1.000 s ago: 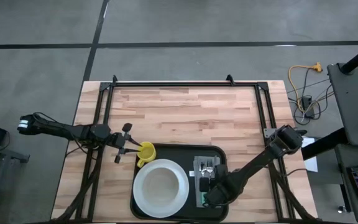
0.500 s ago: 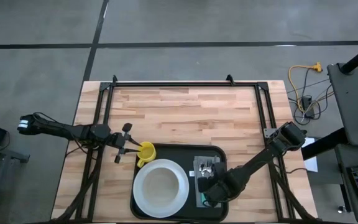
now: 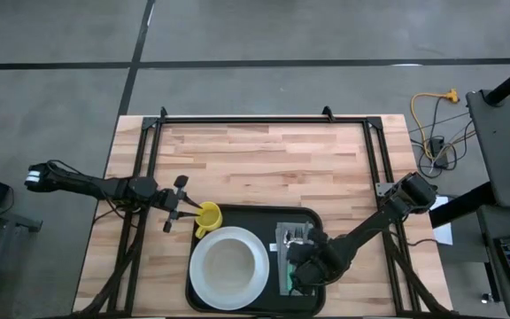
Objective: Set up tray
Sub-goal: Return to Home Position
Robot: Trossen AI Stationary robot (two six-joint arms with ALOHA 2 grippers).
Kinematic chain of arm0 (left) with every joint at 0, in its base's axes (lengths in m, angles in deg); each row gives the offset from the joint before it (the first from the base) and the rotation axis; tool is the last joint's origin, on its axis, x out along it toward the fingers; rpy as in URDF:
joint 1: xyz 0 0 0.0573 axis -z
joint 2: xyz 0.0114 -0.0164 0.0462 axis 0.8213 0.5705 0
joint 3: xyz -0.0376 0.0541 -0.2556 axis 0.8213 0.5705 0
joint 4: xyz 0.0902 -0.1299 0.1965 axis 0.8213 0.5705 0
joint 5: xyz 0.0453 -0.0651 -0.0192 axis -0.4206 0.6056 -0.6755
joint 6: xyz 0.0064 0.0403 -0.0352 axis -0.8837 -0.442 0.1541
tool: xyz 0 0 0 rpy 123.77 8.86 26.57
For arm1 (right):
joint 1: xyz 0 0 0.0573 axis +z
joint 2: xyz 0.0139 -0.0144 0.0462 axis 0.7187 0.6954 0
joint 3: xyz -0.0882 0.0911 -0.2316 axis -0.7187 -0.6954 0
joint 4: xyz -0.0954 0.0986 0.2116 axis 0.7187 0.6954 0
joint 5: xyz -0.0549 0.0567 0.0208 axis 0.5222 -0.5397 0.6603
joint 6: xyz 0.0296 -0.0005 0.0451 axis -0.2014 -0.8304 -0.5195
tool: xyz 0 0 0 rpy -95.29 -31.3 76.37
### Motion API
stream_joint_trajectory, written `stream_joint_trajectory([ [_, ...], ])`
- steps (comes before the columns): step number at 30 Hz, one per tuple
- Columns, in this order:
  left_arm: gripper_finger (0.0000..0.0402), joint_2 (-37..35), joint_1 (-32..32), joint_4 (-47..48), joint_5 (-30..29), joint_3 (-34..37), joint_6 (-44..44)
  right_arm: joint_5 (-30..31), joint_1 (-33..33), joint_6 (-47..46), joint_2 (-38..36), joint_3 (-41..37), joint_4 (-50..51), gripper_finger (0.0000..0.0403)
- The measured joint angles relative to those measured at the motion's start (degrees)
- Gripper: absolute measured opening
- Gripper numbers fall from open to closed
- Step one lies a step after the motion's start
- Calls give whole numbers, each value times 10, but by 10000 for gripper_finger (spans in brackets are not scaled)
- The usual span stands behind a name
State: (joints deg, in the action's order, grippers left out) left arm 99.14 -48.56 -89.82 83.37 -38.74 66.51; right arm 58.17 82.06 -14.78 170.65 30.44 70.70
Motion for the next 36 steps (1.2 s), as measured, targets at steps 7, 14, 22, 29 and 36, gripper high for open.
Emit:
stream_joint_trajectory([
  [7,94,0,0,0,0,0,0,109,1,89,4,0,-51,81],
  [14,94,0,0,0,0,0,0,108,1,202,5,0,-53,69],
  [22,94,0,0,0,0,0,0,107,1,350,5,0,-53,75],
  [29,94,0,0,0,0,0,0,106,-2,499,5,0,-70,84],
  [36,94,0,0,0,0,0,0,103,-4,579,-2,-5,-70,83],
])
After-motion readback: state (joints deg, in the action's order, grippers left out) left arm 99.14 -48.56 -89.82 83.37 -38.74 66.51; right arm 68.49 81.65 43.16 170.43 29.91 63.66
